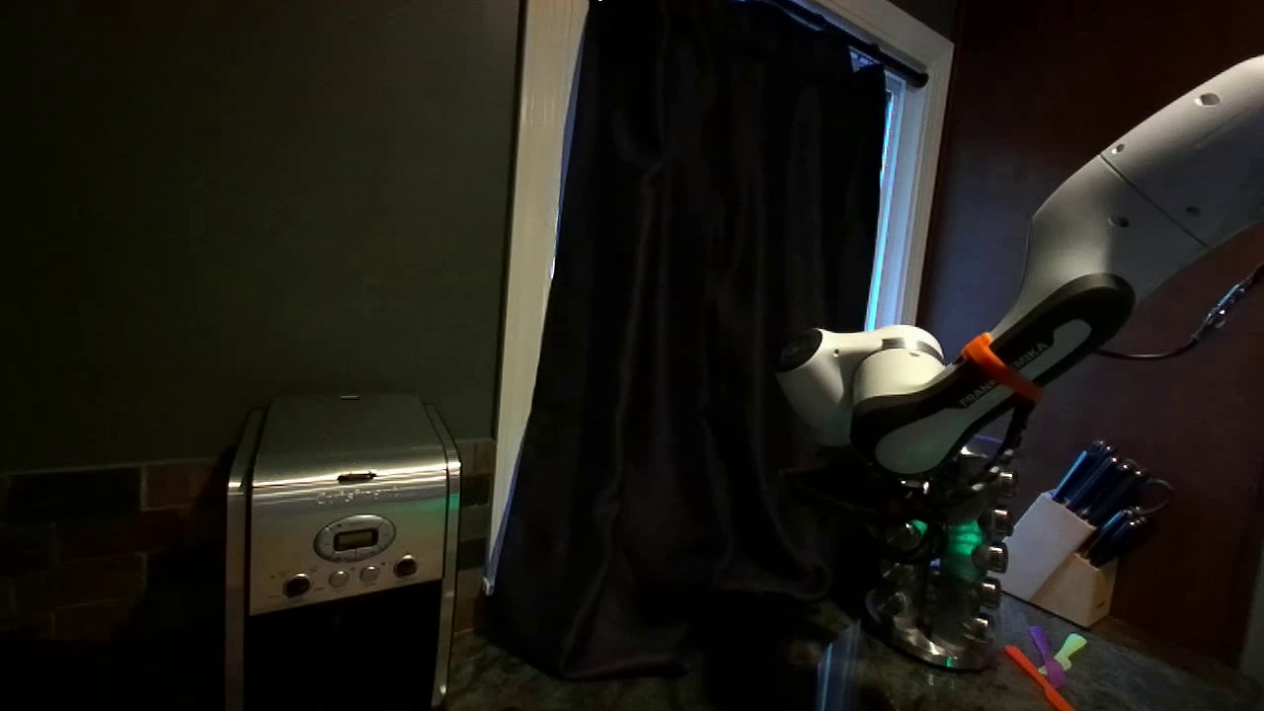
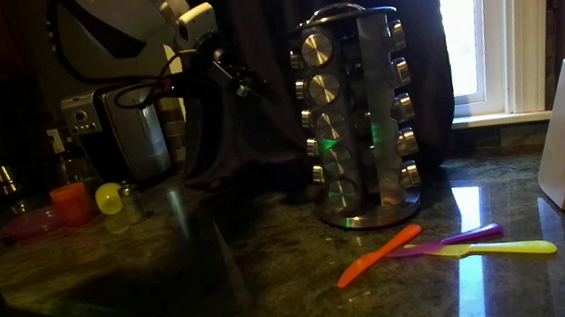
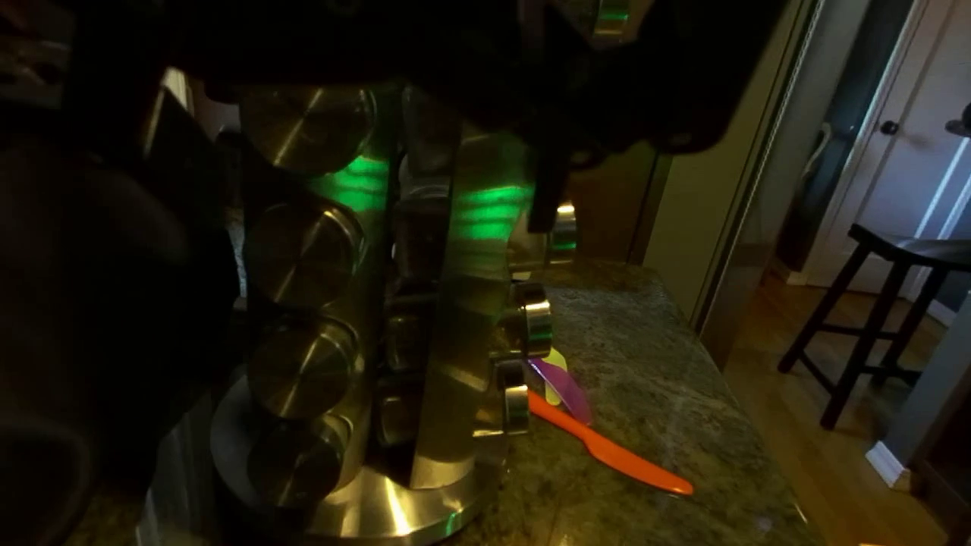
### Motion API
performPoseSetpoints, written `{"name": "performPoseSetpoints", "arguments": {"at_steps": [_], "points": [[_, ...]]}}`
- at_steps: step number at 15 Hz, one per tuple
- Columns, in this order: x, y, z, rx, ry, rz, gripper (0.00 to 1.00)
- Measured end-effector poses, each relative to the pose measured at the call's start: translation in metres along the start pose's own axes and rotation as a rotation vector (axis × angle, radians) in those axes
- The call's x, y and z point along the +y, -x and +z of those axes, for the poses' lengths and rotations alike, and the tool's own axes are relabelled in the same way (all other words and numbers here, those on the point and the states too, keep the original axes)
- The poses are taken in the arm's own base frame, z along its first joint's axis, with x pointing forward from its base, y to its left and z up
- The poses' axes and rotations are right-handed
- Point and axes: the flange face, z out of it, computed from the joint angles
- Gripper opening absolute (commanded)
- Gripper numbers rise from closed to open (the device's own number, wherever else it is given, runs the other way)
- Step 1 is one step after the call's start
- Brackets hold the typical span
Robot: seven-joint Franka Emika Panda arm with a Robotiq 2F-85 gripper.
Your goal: Remove one bottle from the holder, then place it on the counter
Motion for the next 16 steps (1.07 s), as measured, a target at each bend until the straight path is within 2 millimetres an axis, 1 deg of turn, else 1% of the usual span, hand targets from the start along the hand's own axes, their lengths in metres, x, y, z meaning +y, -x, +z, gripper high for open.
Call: {"name": "performPoseSetpoints", "arguments": {"at_steps": [6,9,16], "points": [[-0.015,0.008,0.021,0.019,-0.075,0.059,1.00],[-0.018,0.012,0.033,0.036,-0.074,0.068,1.00],[-0.021,0.009,0.053,0.064,-0.075,0.069,1.00]]}}
